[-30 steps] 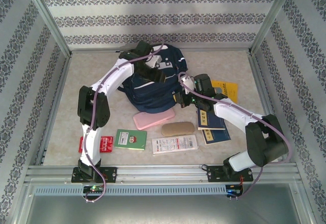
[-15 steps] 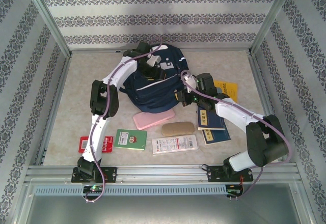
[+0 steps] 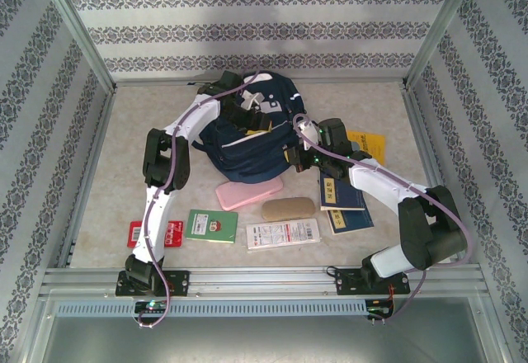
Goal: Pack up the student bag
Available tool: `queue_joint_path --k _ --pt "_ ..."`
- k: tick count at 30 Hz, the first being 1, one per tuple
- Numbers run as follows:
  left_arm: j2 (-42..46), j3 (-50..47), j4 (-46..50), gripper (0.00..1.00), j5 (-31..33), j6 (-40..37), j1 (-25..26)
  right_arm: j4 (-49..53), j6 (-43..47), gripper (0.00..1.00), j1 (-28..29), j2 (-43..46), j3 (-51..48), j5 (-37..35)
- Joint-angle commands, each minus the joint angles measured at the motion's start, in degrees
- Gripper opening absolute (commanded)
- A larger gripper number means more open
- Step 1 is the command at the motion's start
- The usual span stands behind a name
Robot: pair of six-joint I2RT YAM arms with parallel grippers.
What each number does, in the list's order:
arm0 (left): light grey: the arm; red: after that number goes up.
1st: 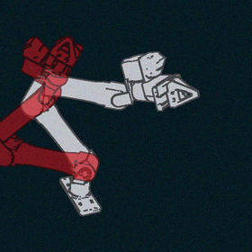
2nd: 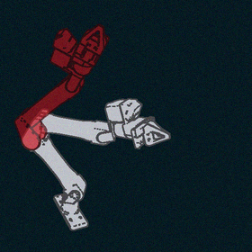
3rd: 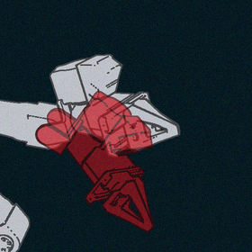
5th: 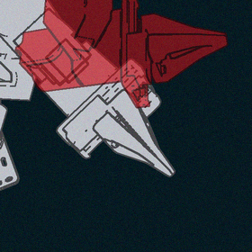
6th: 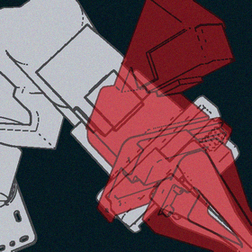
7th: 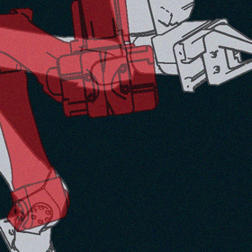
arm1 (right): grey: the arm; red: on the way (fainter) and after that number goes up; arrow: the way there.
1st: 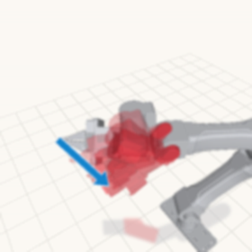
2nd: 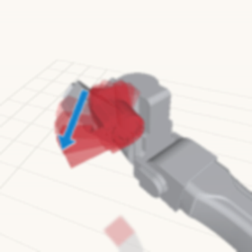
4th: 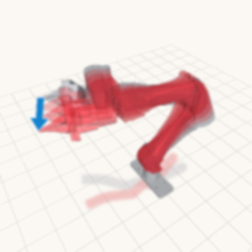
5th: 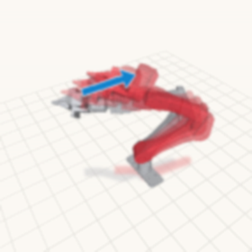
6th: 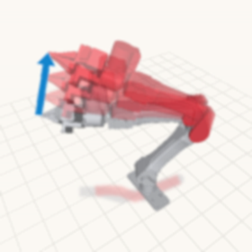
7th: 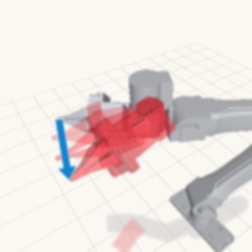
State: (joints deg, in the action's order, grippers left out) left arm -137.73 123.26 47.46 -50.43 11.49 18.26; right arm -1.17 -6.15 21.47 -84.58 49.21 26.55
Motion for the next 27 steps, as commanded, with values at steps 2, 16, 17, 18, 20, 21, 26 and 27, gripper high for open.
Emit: queue_joint_path --k 2,16,17,18,20,21,26,27 --pt "1.2 -0.7 1.6 0.38 -4.9 -1.5 -0.2 -4.8 -0.8 0.0 -0.8 -0.1 1.5 2.2" --pt "-0.7 0.5 0.0 0.0 -4.8 0.2 -0.7 -3.9 -0.4 0.0 -0.5 0.5 1.5 2.0" --pt "0.0 -0.1 -1.8 0.0 -5.1 1.7 -0.8 -3.7 -0.1 0.0 -0.3 0.9 1.4 1.7" --pt "1.2 -1.5 -4.8 0.0 -5.3 4.2 -1.0 -3.4 0.4 0.0 0.2 1.2 1.3 1.3" --pt "3.7 -4.6 -11.8 0.0 -5.3 9.6 -1.6 -2.5 1.3 0.0 1.0 1.7 1.3 0.2" --pt "4.8 -6.2 -15.2 0.0 -5.2 12.7 -2.0 -2.1 1.9 0.0 1.5 2.0 1.3 -0.2" --pt "9.1 -10.1 -27.1 0.0 -4.3 23.8 -2.7 1.0 5.2 0.0 5.1 2.5 2.3 -2.8" --pt "9.7 -10.7 -29.0 0.0 -4.3 26.0 -2.8 1.7 5.6 0.0 5.9 2.6 2.7 -3.4"
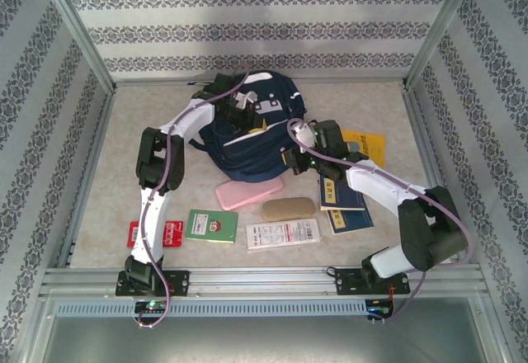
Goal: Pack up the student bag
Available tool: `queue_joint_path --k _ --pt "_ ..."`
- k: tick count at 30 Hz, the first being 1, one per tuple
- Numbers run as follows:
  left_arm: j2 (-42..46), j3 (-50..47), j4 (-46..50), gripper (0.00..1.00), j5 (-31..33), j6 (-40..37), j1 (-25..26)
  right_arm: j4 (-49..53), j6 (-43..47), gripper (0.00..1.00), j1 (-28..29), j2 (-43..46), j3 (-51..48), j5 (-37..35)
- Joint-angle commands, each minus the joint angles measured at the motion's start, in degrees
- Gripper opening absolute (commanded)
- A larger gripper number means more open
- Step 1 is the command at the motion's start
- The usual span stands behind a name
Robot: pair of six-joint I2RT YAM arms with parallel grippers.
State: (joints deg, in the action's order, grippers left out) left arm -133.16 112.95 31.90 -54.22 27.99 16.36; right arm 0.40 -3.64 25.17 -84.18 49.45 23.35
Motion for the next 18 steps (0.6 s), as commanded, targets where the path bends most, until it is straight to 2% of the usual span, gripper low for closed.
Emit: queue_joint_path --k 1,12,18 --pt "5.7 -1.1 -15.5 0.0 -0.3 11.5 -0.9 0.6 3.4 0.0 2.9 2.1 2.8 -0.7" --pt "9.1 -7.7 -29.4 0.0 0.6 24.8 -0.6 4.4 4.0 0.0 9.7 -0.4 7.3 -3.7" --pt "13.7 -12.6 -33.6 0.0 3.0 29.0 -0.4 7.5 3.0 0.0 11.7 -4.5 12.0 -10.0"
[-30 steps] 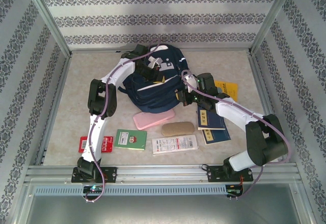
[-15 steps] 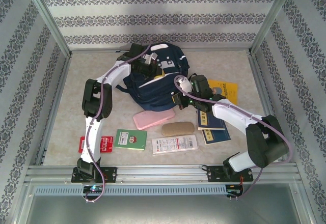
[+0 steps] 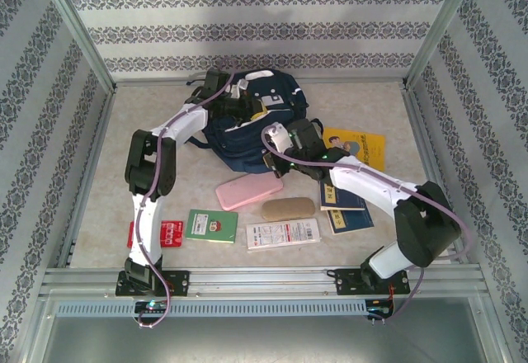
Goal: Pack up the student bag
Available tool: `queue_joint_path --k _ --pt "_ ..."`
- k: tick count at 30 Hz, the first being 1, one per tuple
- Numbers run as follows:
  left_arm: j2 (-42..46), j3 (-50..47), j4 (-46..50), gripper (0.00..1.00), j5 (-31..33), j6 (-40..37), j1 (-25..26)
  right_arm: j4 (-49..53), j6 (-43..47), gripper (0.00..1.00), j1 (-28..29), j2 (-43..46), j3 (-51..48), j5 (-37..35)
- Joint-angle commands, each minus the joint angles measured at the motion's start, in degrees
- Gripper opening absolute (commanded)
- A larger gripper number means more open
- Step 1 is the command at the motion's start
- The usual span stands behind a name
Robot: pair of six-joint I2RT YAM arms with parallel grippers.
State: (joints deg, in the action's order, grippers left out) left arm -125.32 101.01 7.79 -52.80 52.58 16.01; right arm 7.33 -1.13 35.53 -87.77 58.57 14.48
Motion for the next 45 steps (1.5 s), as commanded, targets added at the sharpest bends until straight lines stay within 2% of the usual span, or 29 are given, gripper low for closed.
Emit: queue_joint_path --k 1,6,11,14,25,35,38,41,45 --pt "7.1 -1.6 -9.6 0.0 2.4 4.4 -0.2 1.1 1.0 0.0 1.3 -1.1 3.4 -2.1" --pt "11.9 -4.4 -8.6 0.0 4.7 3.8 -0.3 2.4 2.1 0.0 -1.3 -0.2 4.1 -2.5" --pt "15.1 -6.0 -5.0 0.0 6.7 1.2 -0.2 2.3 2.0 0.0 -5.6 1.6 3.9 0.1" --pt "15.6 -6.1 -2.2 0.0 7.2 -0.3 -0.4 3.7 3.5 0.0 -7.7 2.0 4.7 1.1" --pt "17.4 -6.6 -2.1 0.0 7.7 -0.5 0.0 3.9 2.2 0.0 -13.6 0.6 6.8 0.0" --pt "7.3 0.6 4.2 0.0 0.8 -4.9 0.4 0.4 -0.7 0.0 -14.4 -5.4 10.7 5.5" --pt "4.3 3.9 7.9 0.0 0.6 -7.0 0.2 0.8 -0.2 0.0 -14.3 -6.3 11.0 6.5" --pt "1.2 7.4 12.9 0.09 0.9 -9.2 0.0 0.9 0.3 0.0 -14.3 -6.6 10.7 7.1" --pt "-1.8 9.7 16.4 0.15 0.5 -11.1 -0.2 0.7 0.6 0.0 -14.2 -6.5 9.9 7.3"
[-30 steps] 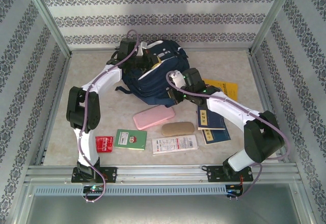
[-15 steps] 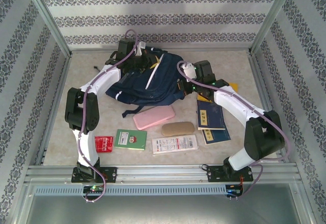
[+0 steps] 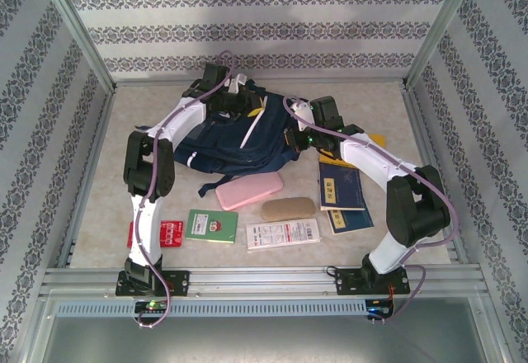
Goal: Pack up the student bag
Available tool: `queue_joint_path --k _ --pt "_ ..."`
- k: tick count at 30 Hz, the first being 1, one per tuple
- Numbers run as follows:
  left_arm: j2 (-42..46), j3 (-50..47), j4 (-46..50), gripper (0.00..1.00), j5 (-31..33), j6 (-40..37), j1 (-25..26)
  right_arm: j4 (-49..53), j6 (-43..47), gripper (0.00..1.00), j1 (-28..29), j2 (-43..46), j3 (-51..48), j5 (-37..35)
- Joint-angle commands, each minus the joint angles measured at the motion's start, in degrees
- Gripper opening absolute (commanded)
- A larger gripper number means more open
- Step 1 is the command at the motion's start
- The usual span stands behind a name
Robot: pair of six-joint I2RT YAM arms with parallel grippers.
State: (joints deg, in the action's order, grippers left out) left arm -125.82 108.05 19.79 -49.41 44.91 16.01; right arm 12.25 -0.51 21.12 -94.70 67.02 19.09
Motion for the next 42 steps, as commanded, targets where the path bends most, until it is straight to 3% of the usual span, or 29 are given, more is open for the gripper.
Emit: queue_joint_path --k 1,11,15,18,22,28,42 --pt "-1.8 2.6 4.4 0.16 -3.4 -3.7 -0.3 -4.3 0.0 0.0 0.2 0.4 1.2 2.8" --pt "-4.2 3.9 10.5 0.31 -5.0 -9.0 -0.6 -4.9 -0.1 0.0 0.3 -0.1 0.4 3.1" --pt "-5.5 4.4 11.7 0.31 -7.1 -10.0 -0.5 -5.1 -0.3 0.0 0.5 -0.3 0.6 3.2" --pt "-5.9 4.2 11.6 0.24 -6.9 -10.4 -0.5 -4.9 -0.1 0.0 0.8 -0.4 0.9 3.3" --pt "-6.1 4.6 10.6 0.0 -7.3 -10.0 -0.3 -3.8 0.6 0.0 1.5 0.0 1.1 2.1" --pt "-1.4 3.2 4.6 0.0 -4.9 -4.2 -1.3 -1.1 2.9 0.0 2.5 2.8 0.1 -1.4" --pt "9.8 -6.5 -20.5 0.0 -0.6 19.7 -4.5 2.9 7.8 0.0 8.4 8.3 -1.3 -8.2"
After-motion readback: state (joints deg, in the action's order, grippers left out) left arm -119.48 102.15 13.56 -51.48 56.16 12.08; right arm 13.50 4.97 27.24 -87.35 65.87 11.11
